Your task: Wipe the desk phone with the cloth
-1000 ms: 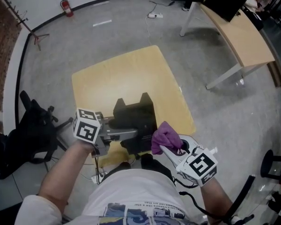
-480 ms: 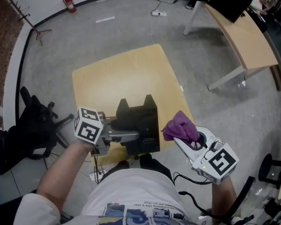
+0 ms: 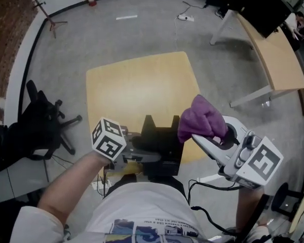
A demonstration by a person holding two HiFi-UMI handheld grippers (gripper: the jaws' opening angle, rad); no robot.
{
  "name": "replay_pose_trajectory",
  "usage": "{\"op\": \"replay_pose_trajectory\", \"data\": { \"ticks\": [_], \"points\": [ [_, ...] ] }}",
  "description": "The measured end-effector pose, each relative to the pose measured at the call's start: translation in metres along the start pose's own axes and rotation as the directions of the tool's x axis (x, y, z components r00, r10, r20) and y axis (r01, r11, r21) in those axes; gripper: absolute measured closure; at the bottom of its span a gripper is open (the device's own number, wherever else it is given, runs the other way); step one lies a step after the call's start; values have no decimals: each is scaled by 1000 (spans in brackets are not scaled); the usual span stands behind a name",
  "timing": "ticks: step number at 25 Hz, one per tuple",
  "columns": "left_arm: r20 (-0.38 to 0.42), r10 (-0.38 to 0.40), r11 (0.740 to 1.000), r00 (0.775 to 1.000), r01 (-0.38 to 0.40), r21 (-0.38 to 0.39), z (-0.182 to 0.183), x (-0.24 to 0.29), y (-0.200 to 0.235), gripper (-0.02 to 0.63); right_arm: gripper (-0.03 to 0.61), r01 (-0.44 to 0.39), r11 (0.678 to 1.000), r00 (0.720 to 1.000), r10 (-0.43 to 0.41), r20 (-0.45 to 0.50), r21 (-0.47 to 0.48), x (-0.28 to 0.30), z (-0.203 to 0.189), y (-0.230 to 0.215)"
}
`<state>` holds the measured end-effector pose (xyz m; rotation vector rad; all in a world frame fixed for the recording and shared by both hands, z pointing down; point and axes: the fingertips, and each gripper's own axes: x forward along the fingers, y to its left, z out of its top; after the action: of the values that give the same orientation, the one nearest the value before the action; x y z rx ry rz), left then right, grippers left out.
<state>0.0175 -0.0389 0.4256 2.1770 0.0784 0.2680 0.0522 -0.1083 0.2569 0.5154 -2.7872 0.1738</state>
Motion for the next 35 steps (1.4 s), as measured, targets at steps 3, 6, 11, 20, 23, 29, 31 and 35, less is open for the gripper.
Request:
{"op": "replay_pose_trajectory", "data": {
  "ticks": [3, 6, 11, 20, 23, 29, 31, 35],
  "points": [
    [-13, -10, 1000, 1000, 11, 7, -3, 5, -5, 433, 480, -108, 994, 994, 107, -30, -23, 24, 1, 8],
    [-21, -22, 1000, 1000, 22, 12, -5, 10, -11, 433, 480, -237, 971, 968, 234, -89, -29, 50, -3, 24],
    [-42, -28, 999, 999, 29, 22, -6, 15, -20, 433, 480, -394, 919, 900, 379, -217, -30, 81, -26, 40],
    [-52, -25, 999, 998, 27, 36, -7, 19, -28, 433, 480, -431, 902, 841, 395, -369, -15, 114, -70, 18],
    [-45, -21, 999, 999, 23, 38, -8, 16, -27, 433, 480, -395, 918, 852, 359, -381, -17, 118, -80, 5],
    [-15, -6, 999, 1000, 7, 33, -9, 4, -18, 433, 480, -332, 943, 914, 316, -255, -22, 87, -45, -7],
    [-11, -3, 999, 1000, 3, 35, -8, 2, -17, 433, 480, -313, 949, 928, 298, -225, -34, 71, -30, -7],
    [-10, -5, 999, 1000, 6, 33, -8, 0, -16, 434, 480, -331, 944, 927, 321, -196, -20, 44, -20, 5]
  ]
}}
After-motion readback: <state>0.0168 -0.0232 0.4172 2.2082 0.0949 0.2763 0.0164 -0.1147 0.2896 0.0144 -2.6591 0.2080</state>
